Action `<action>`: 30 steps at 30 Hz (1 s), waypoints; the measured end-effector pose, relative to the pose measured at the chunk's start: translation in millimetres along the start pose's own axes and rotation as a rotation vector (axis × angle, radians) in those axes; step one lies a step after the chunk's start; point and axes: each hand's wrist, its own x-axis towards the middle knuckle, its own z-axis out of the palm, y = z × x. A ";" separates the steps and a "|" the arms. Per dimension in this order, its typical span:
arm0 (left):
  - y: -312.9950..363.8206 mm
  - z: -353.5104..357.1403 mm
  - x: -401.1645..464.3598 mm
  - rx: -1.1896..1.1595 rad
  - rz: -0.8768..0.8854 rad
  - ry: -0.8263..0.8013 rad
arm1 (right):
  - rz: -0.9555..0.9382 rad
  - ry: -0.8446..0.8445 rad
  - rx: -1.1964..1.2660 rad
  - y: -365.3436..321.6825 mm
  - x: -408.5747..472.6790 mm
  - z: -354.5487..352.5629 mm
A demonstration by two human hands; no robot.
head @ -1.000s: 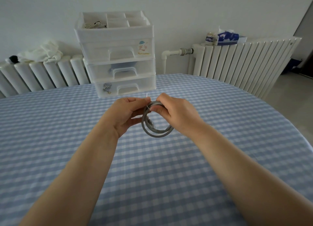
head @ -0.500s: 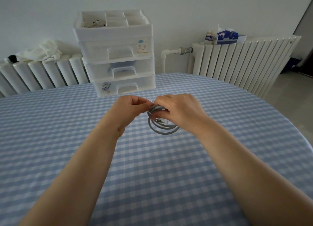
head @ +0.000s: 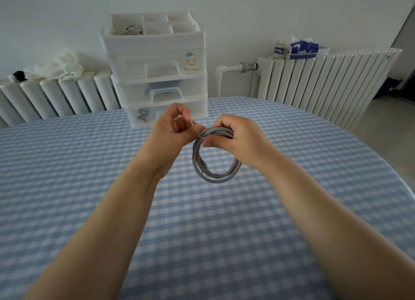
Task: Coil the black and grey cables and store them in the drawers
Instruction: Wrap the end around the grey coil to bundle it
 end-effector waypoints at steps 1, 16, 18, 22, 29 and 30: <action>0.2 -1.5 0.1 -0.050 0.002 -0.025 | 0.010 -0.010 0.038 -2.1 -0.1 0.0; 0.2 16.6 -5.4 0.001 0.284 0.363 | 0.587 -0.467 1.179 -30.5 -10.2 10.7; 1.6 19.0 -8.0 0.221 0.366 0.432 | 0.628 -0.519 1.250 -32.6 -9.0 5.8; -0.3 26.7 -12.8 0.487 0.517 0.479 | 0.649 -0.593 1.282 -31.9 -4.7 -3.1; -2.5 25.0 -11.9 0.624 0.566 0.390 | 0.687 -0.321 1.302 -20.0 3.1 -17.2; -1.9 26.2 -12.5 0.611 0.535 0.391 | 0.655 -0.234 1.298 -19.1 4.6 -17.9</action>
